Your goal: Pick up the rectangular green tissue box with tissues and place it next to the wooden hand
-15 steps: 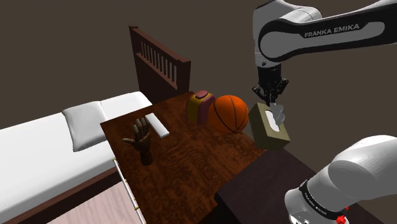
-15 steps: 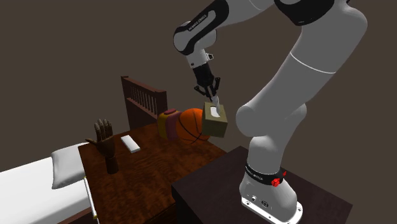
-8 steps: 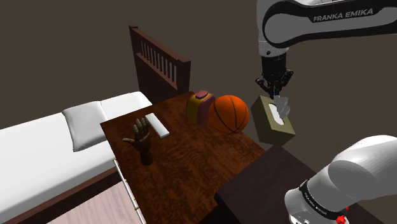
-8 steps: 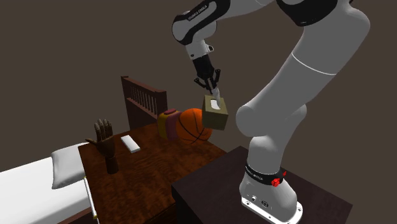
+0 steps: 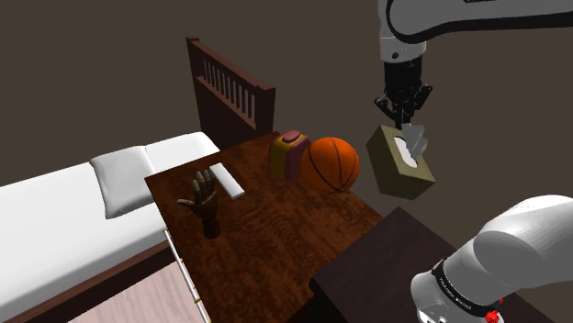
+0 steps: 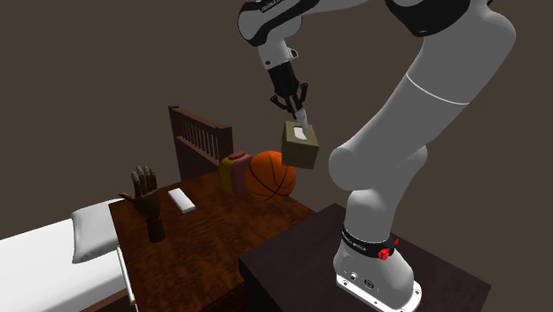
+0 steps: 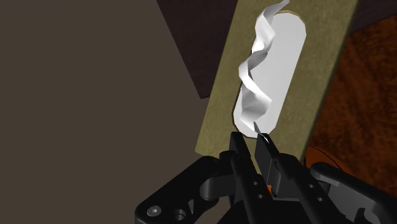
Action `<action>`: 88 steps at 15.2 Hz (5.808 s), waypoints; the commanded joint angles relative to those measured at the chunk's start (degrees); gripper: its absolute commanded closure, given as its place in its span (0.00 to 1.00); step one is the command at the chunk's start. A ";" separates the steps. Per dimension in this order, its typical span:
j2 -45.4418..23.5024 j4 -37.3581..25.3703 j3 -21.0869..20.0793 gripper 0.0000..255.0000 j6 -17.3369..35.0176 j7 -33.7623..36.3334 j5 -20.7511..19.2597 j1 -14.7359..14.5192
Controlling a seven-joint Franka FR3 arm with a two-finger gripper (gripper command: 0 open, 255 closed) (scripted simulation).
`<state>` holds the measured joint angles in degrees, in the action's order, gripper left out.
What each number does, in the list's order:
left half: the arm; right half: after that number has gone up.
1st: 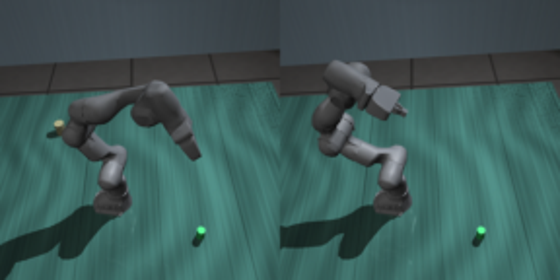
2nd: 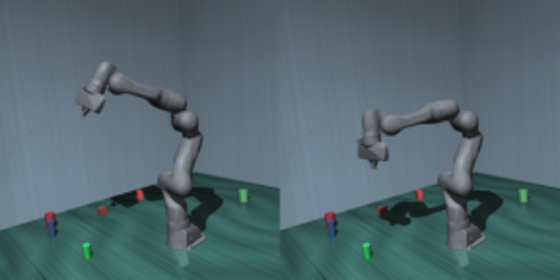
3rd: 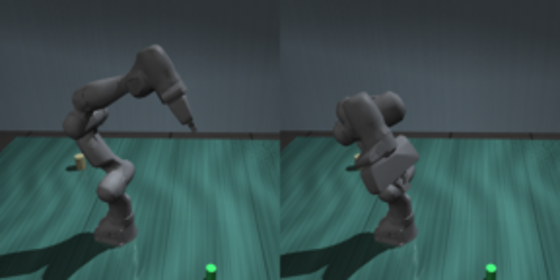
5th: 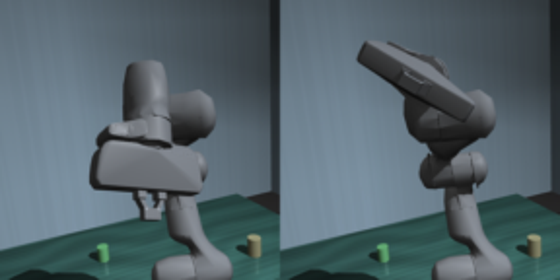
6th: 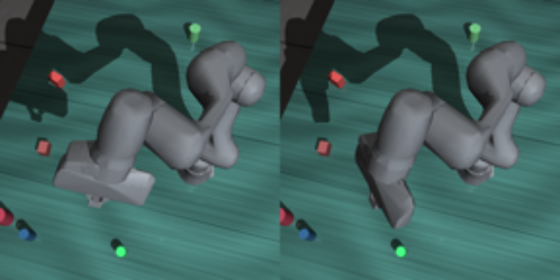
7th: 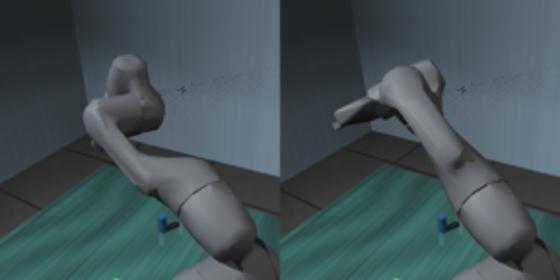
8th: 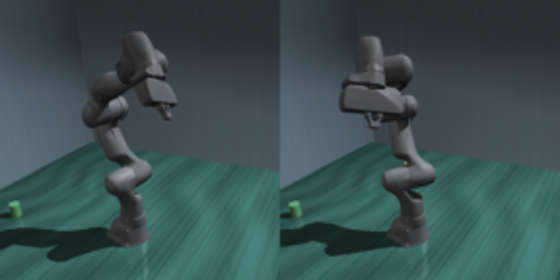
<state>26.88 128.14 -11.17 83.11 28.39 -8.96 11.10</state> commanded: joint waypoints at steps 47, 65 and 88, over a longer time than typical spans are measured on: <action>-43.05 -41.99 -25.72 1.00 -7.06 45.32 2.48 -17.39; -44.68 -29.97 -25.06 1.00 6.21 45.78 1.38 -16.82; -52.60 -21.76 -22.94 1.00 20.96 48.41 -3.20 -18.18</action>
<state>-25.14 106.31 -34.27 103.46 76.63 -11.84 -6.93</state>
